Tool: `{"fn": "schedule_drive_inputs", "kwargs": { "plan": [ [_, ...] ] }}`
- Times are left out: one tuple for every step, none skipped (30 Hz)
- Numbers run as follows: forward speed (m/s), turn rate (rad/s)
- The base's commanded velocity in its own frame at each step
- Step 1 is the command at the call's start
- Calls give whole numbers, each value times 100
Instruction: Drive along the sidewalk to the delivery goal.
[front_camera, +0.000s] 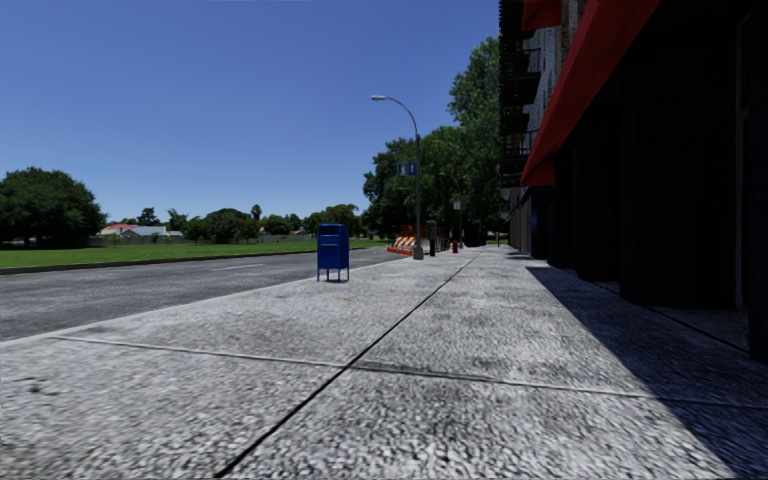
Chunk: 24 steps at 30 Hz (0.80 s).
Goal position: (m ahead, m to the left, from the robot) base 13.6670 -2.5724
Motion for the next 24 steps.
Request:
{"fn": "schedule_drive_inputs", "kwargs": {
  "plan": [
    [200, 0],
    [200, 0],
    [200, 0],
    [200, 0],
    [200, 0],
    [200, 0],
    [200, 0],
    [200, 0],
    [200, 0],
    [200, 0],
    [200, 0],
    [200, 0],
    [200, 0],
    [200, 0],
    [200, 0],
    [200, 0],
    [200, 0],
    [200, 0],
    [200, 0],
    [200, 0],
    [200, 0],
    [200, 0],
    [200, -19],
    [200, -19]
  ]
}}
